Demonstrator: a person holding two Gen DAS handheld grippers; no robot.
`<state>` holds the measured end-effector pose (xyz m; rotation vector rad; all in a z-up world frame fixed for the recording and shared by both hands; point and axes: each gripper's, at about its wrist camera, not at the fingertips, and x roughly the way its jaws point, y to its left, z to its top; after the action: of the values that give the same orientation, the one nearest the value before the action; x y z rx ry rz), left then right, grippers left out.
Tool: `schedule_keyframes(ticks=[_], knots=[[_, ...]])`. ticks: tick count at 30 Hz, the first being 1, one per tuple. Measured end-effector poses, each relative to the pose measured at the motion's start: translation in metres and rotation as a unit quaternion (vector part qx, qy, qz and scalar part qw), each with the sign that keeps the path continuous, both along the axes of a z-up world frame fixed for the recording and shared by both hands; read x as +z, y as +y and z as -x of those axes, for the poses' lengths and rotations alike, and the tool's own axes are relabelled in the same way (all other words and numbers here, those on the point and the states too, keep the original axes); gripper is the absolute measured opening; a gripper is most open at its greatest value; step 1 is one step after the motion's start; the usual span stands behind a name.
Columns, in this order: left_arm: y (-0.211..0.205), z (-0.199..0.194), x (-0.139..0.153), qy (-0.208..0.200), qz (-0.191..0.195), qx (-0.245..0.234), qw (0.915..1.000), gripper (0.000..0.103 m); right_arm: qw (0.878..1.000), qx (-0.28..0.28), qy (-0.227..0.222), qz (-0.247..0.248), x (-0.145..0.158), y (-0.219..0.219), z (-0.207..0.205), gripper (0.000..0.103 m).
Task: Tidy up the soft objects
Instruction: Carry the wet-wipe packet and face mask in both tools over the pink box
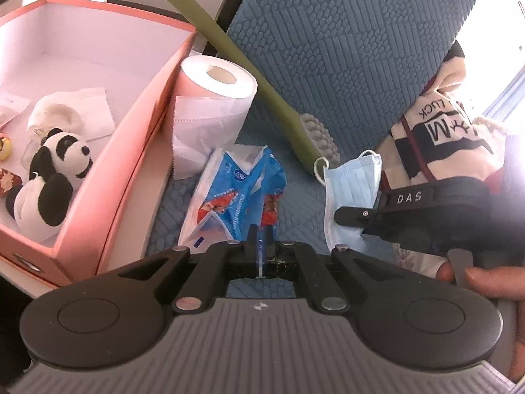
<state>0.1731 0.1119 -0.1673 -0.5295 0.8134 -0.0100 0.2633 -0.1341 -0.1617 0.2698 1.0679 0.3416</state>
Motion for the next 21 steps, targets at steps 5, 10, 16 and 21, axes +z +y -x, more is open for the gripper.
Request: schedule_keyframes(ticks=[5, 10, 16, 21], knots=[[-0.004, -0.011, -0.013, 0.015, -0.004, -0.009, 0.9998, 0.005, 1.000, -0.025, 0.006, 0.016, -0.008, -0.007, -0.001, 0.051], [-0.011, -0.016, -0.020, 0.001, -0.035, -0.004, 0.9994, 0.056, 0.999, -0.032, 0.012, 0.020, -0.017, -0.008, -0.008, 0.057], [-0.022, -0.030, -0.034, 0.000, -0.100, -0.010, 0.9950, 0.067, 0.999, -0.035, 0.021, 0.028, -0.025, -0.006, -0.017, 0.057], [-0.022, -0.043, -0.057, 0.014, -0.129, -0.004, 0.9915, 0.067, 0.998, -0.025, 0.045, 0.038, -0.040, -0.003, -0.023, 0.058]])
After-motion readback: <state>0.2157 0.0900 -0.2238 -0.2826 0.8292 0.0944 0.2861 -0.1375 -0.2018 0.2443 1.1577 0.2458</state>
